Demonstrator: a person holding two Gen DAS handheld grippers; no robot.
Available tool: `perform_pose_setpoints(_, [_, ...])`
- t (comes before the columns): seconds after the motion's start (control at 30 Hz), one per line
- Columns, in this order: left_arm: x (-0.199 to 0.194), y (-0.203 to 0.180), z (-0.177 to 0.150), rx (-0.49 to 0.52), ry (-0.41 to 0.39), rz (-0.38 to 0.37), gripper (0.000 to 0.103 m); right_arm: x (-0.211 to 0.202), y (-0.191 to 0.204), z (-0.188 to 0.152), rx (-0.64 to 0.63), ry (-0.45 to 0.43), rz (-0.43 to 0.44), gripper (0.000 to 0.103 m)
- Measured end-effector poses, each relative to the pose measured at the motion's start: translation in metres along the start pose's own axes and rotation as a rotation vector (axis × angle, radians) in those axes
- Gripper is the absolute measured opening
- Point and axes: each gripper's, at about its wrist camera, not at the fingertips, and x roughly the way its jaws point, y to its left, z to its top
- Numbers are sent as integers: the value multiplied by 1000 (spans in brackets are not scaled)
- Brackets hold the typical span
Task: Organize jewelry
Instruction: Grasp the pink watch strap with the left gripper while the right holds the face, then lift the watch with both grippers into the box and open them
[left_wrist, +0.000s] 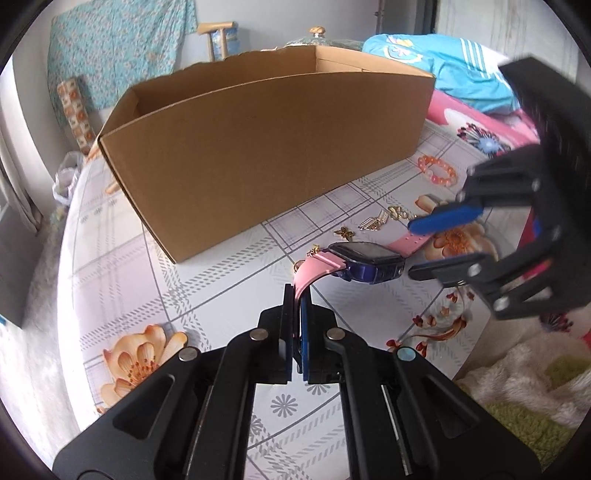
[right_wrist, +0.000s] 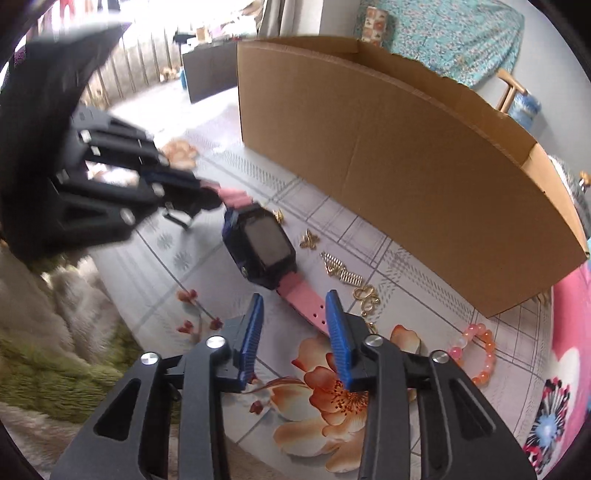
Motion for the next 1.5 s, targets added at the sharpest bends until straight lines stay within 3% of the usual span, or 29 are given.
perform_pose_setpoints(0.37, [1,7,1,-39,12,-8,2,7,10,2,-11,-12,-115,11])
perform_pose_setpoints(0.57, [-3,5,2,-44,5,-11,2,-7,8,1,87,-74,-121,6])
perform_pose_setpoints(1.0, [-60,-6,28,3,-148,7,2,-70,-1,17,186,-246,-160,4])
perform_pose_setpoints(1.33, [-101,0,84,58,-292,30,2,-116,-35,53,189,-398,-222,4])
perform_pose_setpoints(1.5, [-81,30,139,32,-213,-17,2,-108,-87,91,238,-343,-131,4])
